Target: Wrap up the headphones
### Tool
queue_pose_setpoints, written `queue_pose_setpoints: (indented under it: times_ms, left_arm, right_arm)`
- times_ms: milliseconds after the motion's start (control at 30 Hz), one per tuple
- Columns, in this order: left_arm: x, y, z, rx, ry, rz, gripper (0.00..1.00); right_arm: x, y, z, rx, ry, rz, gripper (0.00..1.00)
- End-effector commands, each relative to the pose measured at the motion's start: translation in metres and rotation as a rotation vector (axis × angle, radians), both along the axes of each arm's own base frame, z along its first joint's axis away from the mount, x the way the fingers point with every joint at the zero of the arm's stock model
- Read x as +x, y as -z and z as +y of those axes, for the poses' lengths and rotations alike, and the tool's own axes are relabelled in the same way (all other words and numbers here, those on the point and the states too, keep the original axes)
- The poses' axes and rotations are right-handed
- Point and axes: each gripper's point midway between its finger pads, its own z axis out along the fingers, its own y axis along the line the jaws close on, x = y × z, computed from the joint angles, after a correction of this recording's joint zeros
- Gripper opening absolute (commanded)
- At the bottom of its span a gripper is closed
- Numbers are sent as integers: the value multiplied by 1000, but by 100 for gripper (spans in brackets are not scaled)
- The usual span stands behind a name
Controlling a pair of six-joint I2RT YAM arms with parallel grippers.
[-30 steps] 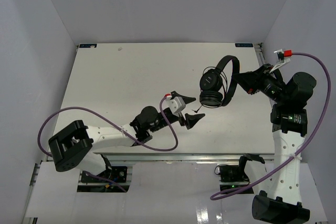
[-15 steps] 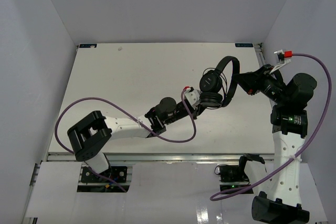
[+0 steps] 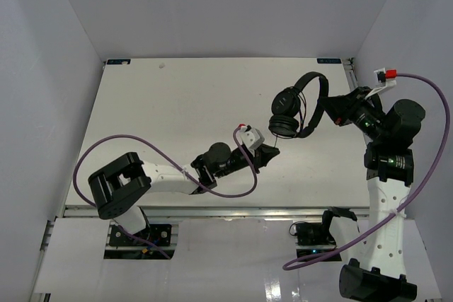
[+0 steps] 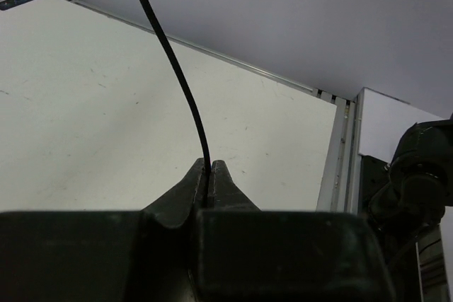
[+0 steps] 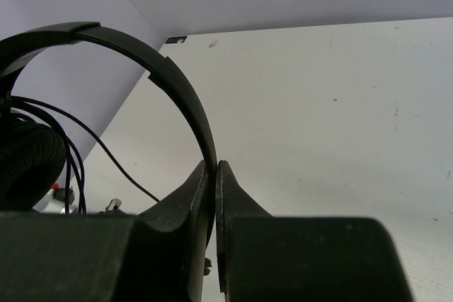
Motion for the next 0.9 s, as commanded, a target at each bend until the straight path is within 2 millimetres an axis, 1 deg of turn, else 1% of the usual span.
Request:
queue_pose_setpoints:
  times_ms: [0, 167, 300, 400, 467, 567, 767, 800, 867]
  left_arm:
    - [-16, -37, 5, -149, 23, 13, 3]
    - [-18, -38, 1, -149, 32, 25, 3]
    - [-21, -38, -10, -123, 61, 49, 3]
    - [-22, -34, -16, -106, 74, 69, 3]
    - [-23, -31, -19, -95, 79, 82, 3]
    - [-23, -30, -26, -82, 96, 99, 3]
    - [-27, -14, -40, -13, 142, 150, 3]
    - [-27, -16, -42, -10, 147, 151, 3]
    - [-29, -8, -46, 18, 163, 169, 3]
  right_arm:
    - [10, 3, -18, -29, 131, -41, 8]
    - [18, 11, -32, -56, 225, -63, 8]
    - [26, 23, -42, -87, 289, -56, 8]
    - [30, 27, -49, -121, 337, -76, 8]
    - [32, 31, -50, -137, 348, -82, 8]
    - [35, 41, -51, -168, 355, -84, 8]
    - [40, 49, -51, -220, 372, -107, 8]
    - [42, 52, -52, -239, 377, -108, 8]
    - [44, 59, -55, -271, 388, -105, 8]
